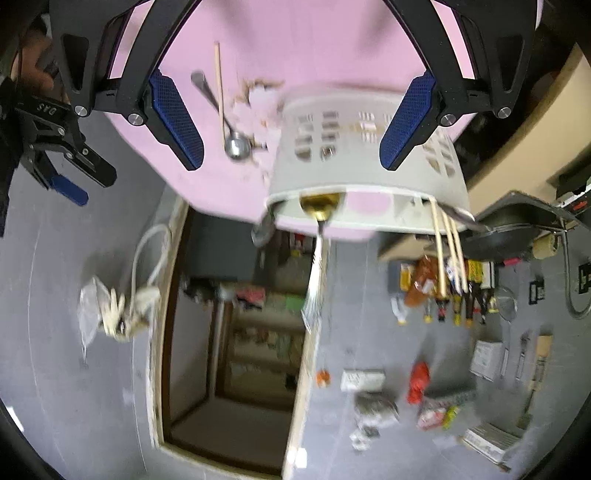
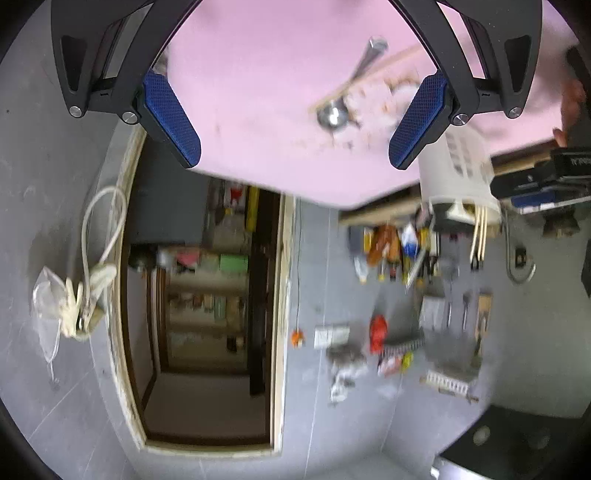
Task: Organize utensils
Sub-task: 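Move both grippers back to the last steel spoon and chopstick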
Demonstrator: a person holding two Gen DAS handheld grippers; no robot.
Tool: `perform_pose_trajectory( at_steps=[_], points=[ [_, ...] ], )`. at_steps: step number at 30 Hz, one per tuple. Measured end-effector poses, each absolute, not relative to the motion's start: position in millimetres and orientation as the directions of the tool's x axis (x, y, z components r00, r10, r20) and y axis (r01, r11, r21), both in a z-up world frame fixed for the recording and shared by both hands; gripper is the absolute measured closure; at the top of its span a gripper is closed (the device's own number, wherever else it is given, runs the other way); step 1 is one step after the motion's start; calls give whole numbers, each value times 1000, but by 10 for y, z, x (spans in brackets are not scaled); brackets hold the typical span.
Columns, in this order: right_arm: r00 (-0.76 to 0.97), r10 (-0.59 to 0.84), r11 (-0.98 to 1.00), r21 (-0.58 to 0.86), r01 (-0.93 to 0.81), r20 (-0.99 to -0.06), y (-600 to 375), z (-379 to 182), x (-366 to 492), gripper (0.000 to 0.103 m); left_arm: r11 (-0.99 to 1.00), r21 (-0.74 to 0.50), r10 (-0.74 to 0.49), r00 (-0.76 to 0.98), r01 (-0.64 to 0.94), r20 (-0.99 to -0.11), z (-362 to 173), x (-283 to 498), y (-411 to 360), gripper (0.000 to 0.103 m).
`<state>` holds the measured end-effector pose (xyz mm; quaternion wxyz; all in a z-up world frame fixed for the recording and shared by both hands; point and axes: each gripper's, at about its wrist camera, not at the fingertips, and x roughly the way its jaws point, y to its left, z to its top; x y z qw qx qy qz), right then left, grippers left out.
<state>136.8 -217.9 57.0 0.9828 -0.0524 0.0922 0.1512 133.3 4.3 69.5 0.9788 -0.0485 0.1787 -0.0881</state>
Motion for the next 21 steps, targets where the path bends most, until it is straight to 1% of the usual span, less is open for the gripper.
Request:
perform_pose_trajectory(
  at_steps=[4, 5, 7, 9, 12, 14, 15, 17, 18, 20, 21],
  points=[
    [906, 290, 943, -68, -325, -308, -2231, 439, 1424, 0, 977, -109, -214, 881, 185, -423, 587, 1393, -79, 10],
    [895, 294, 941, -63, -332, -337, -2237, 401, 1437, 2, 976, -104, -218, 870, 192, -441, 553, 1411, -117, 10],
    [870, 310, 934, -47, -353, -383, -2239, 363, 1472, 8, 973, -96, -231, 851, 211, -471, 501, 1441, -178, 10],
    [848, 325, 927, -35, -373, -419, -2228, 342, 1499, 20, 969, -95, -245, 825, 228, -510, 430, 1483, -232, 10],
    [817, 332, 919, -32, -392, -470, -2197, 278, 1528, 31, 962, -105, -267, 785, 253, -560, 349, 1550, -283, 13],
    [800, 339, 915, -26, -404, -495, -2189, 243, 1545, 33, 955, -118, -288, 747, 274, -599, 284, 1616, -322, 22],
    [789, 343, 912, -22, -410, -510, -2180, 225, 1555, 36, 951, -124, -297, 731, 282, -615, 260, 1645, -334, 25],
    [768, 351, 906, -13, -424, -536, -2160, 184, 1571, 39, 944, -139, -314, 687, 300, -655, 182, 1718, -383, 35],
    [756, 356, 902, -8, -431, -550, -2148, 166, 1582, 40, 940, -144, -324, 670, 310, -668, 146, 1724, -399, 38],
    [732, 364, 896, 2, -443, -576, -2128, 129, 1606, 44, 928, -165, -348, 624, 334, -699, 77, 1782, -440, 54],
    [718, 368, 893, 9, -450, -590, -2121, 107, 1624, 46, 923, -175, -359, 606, 342, -710, 50, 1802, -450, 56]
  ],
)
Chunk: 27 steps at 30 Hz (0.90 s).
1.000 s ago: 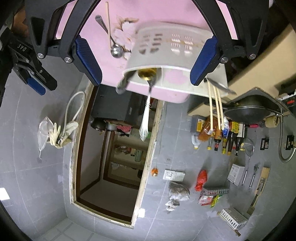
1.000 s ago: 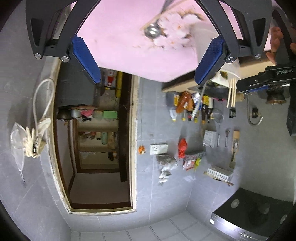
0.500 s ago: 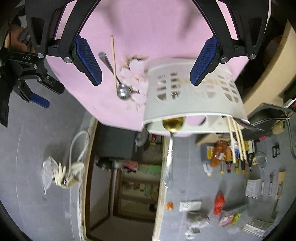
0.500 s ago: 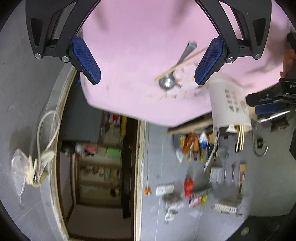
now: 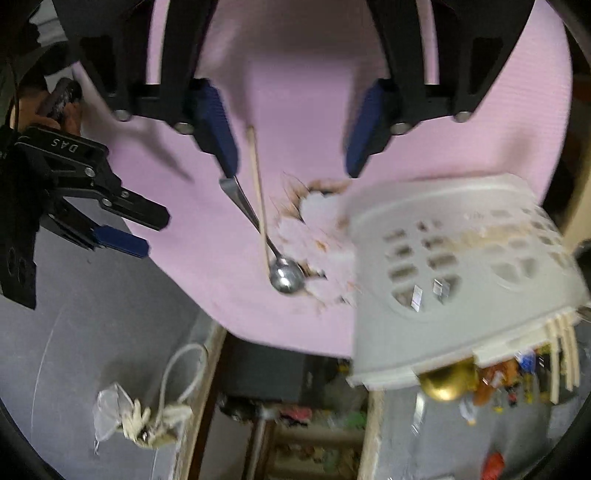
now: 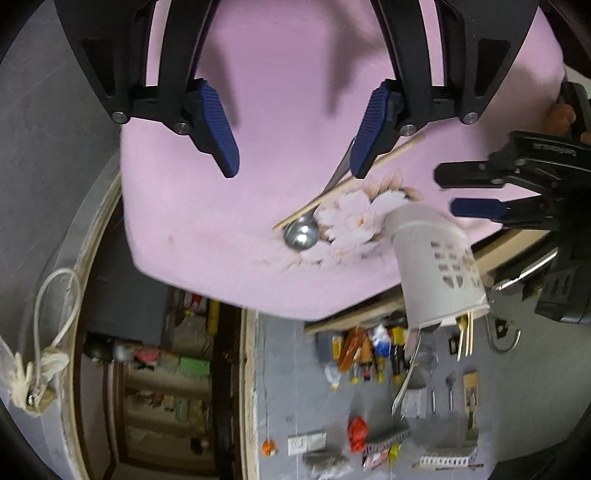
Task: Organize utensils
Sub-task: 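Move both grippers back to the last steel spoon and chopstick, then grasp the steel spoon handle with the right gripper while the left gripper grasps the chopstick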
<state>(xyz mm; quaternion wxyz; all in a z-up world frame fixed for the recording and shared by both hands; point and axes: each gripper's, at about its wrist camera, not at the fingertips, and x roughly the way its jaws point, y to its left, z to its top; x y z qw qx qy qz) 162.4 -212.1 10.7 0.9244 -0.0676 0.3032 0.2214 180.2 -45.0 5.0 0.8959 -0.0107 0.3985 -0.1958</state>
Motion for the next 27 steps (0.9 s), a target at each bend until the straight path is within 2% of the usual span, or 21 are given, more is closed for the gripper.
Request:
perform_pose_trajectory(
  at_steps=[4, 12, 14, 16, 20, 27],
  points=[
    [672, 380, 883, 32, -469, -635, -2091, 38, 1681, 50, 905, -189, -382, 535, 380, -753, -60, 1883, -547, 68],
    [631, 372, 875, 29, -484, -681, -2036, -22, 1745, 53, 902, -146, -348, 484, 407, -803, -130, 1987, -716, 78],
    [625, 369, 873, 26, -487, -688, -2025, -34, 1747, 54, 912, -117, -315, 489, 393, -814, -146, 2004, -732, 94],
    [616, 366, 871, 23, -491, -698, -2002, -45, 1755, 54, 919, -120, -307, 489, 377, -816, -153, 2022, -703, 100],
    [594, 358, 866, 18, -500, -720, -1928, -77, 1776, 54, 923, -172, -330, 480, 344, -812, -154, 2022, -597, 100],
    [546, 358, 854, 29, -519, -757, -1719, -136, 1826, 54, 932, -180, -325, 503, 315, -801, -58, 1854, -469, 100]
  ],
)
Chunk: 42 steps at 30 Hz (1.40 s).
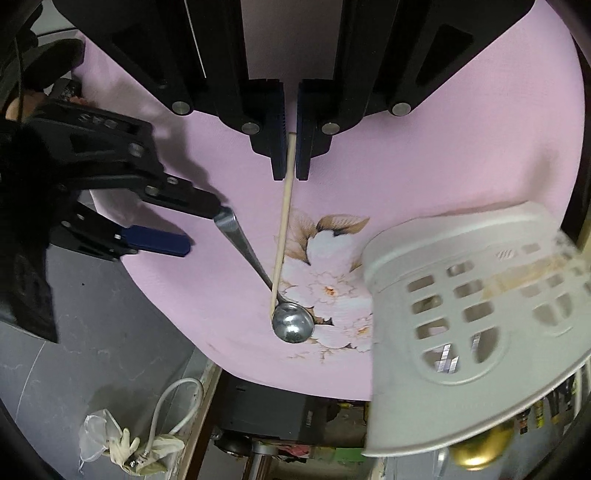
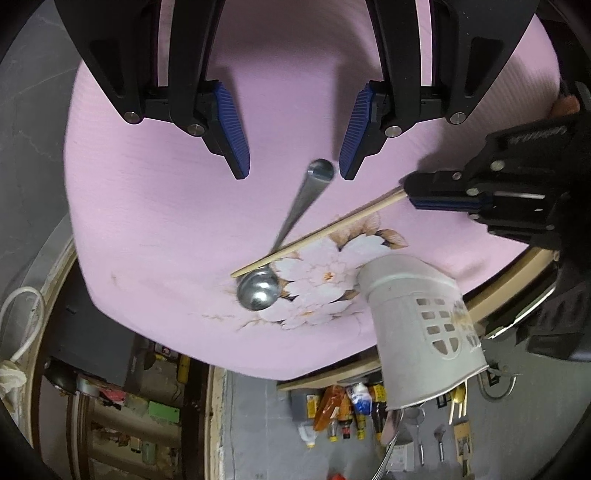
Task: Organize utensils
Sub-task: 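Grasp the steel spoon handle with the right gripper while the left gripper grasps the chopstick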
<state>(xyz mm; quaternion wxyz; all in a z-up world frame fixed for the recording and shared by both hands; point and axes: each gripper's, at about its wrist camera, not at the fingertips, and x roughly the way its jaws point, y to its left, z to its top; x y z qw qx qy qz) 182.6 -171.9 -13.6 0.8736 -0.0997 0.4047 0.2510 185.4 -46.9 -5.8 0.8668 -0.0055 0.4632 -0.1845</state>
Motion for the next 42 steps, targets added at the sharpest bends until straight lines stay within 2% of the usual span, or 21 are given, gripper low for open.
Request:
perform_pose_trajectory(
  at_steps=[4, 7, 9, 16, 25, 28, 29, 30, 36, 39, 40, 42],
  points=[
    [527, 336, 855, 18, -518, -781, -1603, -192, 1878, 55, 932, -189, -331, 514, 309, -791, 4, 1704, -360, 100],
    [534, 312, 858, -8, -513, -786, -1538, -202, 1915, 70, 933, -193, -333, 524, 304, -784, 31, 1631, -370, 101],
    [539, 298, 861, -22, -508, -788, -1510, -215, 1947, 85, 931, -203, -342, 529, 303, -777, 32, 1557, -337, 101],
    [561, 269, 885, -29, -465, -783, -1624, -196, 1883, 88, 931, -236, -355, 527, 280, -772, 83, 1331, -139, 101],
    [544, 271, 892, -4, -451, -794, -1894, -137, 1323, 89, 926, -264, -369, 502, 271, -782, 164, 853, 142, 101],
    [542, 277, 891, 2, -453, -794, -1918, -121, 1274, 88, 922, -265, -375, 490, 282, -787, 190, 819, 158, 101],
    [542, 278, 893, 5, -451, -793, -1922, -122, 1272, 83, 920, -264, -380, 488, 290, -786, 203, 791, 162, 100],
    [542, 282, 894, 11, -448, -792, -1922, -125, 1282, 72, 918, -263, -382, 486, 295, -786, 212, 794, 147, 100],
    [564, 286, 891, -2, -454, -774, -1814, -103, 1404, 62, 916, -245, -376, 474, 316, -796, 232, 825, 103, 97],
    [566, 292, 892, 6, -452, -771, -1768, -109, 1557, 53, 917, -214, -362, 475, 338, -802, 244, 907, 59, 86],
    [567, 290, 892, 4, -451, -771, -1746, -114, 1621, 53, 914, -204, -360, 471, 350, -805, 250, 950, 34, 80],
    [565, 280, 892, -7, -452, -776, -1711, -126, 1723, 53, 916, -182, -347, 476, 358, -808, 255, 1052, 4, 78]
  ],
)
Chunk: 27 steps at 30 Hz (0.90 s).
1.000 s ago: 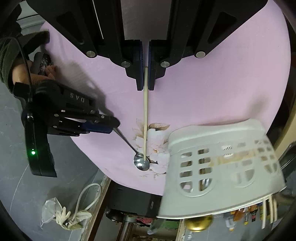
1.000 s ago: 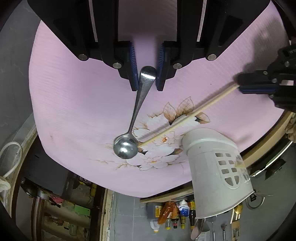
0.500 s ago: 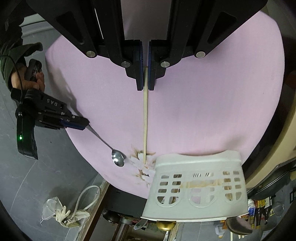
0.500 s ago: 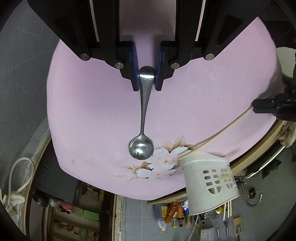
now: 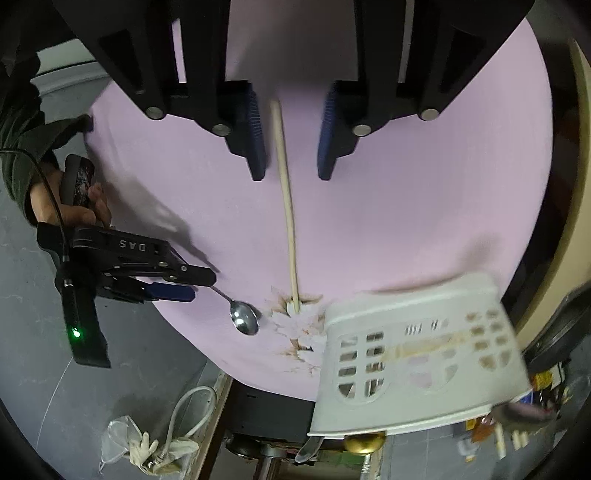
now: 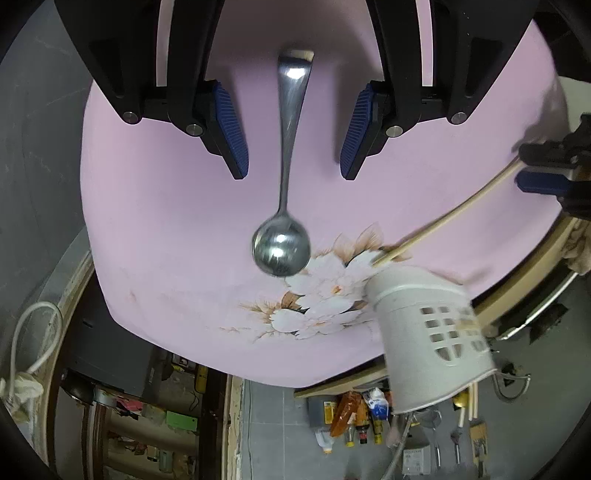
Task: Organize utensils
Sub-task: 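Grasp the steel spoon handle with the right gripper while the left gripper grasps the chopstick, then lift the spoon with the right gripper while the left gripper carries the chopstick over the caddy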
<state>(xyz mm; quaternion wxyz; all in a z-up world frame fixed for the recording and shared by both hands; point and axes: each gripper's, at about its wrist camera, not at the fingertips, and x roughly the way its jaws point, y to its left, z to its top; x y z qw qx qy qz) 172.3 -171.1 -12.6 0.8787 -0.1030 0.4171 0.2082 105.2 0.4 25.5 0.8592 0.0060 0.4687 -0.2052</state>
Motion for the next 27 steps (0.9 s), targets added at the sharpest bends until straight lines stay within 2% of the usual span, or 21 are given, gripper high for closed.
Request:
perform_pose_trajectory(
  at_steps=[13, 19, 21, 24, 27],
  points=[
    [535, 273, 889, -4, -459, -799, -1540, -191, 2281, 52, 896, -102, -304, 430, 432, -850, 157, 1774, -305, 78],
    [541, 267, 891, -10, -454, -797, -1506, -234, 2327, 48, 890, -92, -289, 398, 446, -871, 125, 1916, -397, 78],
    [553, 253, 893, -28, -449, -794, -1488, -240, 2310, 51, 889, -68, -268, 397, 452, -878, 113, 1936, -438, 81],
    [569, 235, 902, -41, -430, -788, -1489, -239, 2298, 61, 893, -17, -226, 415, 449, -882, 105, 1934, -461, 92],
    [573, 243, 907, -26, -420, -783, -1509, -232, 2291, 62, 906, -40, -237, 427, 421, -873, 103, 1994, -422, 100]
  ],
)
